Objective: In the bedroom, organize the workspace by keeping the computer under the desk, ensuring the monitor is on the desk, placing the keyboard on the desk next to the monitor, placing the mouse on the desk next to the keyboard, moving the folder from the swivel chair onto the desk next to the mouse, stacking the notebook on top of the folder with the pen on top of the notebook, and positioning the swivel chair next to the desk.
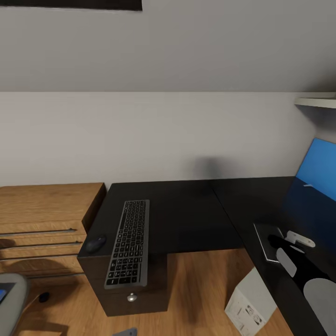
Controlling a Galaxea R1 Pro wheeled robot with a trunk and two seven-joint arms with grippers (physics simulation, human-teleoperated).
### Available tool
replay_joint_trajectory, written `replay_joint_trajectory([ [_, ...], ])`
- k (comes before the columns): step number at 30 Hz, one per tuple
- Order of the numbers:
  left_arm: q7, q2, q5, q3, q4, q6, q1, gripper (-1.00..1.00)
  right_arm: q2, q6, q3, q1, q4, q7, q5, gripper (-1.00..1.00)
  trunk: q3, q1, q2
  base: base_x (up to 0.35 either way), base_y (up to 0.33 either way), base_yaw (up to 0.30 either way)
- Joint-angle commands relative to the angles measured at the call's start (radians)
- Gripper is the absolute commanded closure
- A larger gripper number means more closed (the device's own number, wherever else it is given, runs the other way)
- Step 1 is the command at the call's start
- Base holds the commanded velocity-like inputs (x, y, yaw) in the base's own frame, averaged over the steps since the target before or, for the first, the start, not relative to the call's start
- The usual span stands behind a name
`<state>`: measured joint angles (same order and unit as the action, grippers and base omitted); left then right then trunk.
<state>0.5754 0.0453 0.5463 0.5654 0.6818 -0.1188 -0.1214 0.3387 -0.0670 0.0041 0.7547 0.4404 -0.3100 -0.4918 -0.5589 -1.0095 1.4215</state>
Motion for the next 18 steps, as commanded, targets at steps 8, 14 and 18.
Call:
replay_joint_trajectory([
  [8, 0.006, 0.002, 0.008, 0.011, -0.04, -0.007, -0.001, -1.0, 0.001, -0.007, 0.001, 0.0, 0.002, -0.004, -0.002, -1.0, -0.001, 0.0, 0.0, 0.141, 0.0, 0.0],
  [14, 0.004, 0.002, 0.008, 0.014, -0.049, -0.008, -0.001, -1.0, 0.002, -0.007, 0.001, 0.001, 0.001, -0.004, -0.002, -1.0, -0.001, 0.0, 0.0, 0.024, 0.0, 0.0],
  [18, 0.004, 0.002, 0.008, 0.015, -0.047, -0.009, -0.001, -1.0, 0.003, -0.008, 0.001, 0.002, 0.001, -0.004, -0.002, -1.0, -0.001, 0.0, 0.0, 0.006, 0.0, 0.0],
])
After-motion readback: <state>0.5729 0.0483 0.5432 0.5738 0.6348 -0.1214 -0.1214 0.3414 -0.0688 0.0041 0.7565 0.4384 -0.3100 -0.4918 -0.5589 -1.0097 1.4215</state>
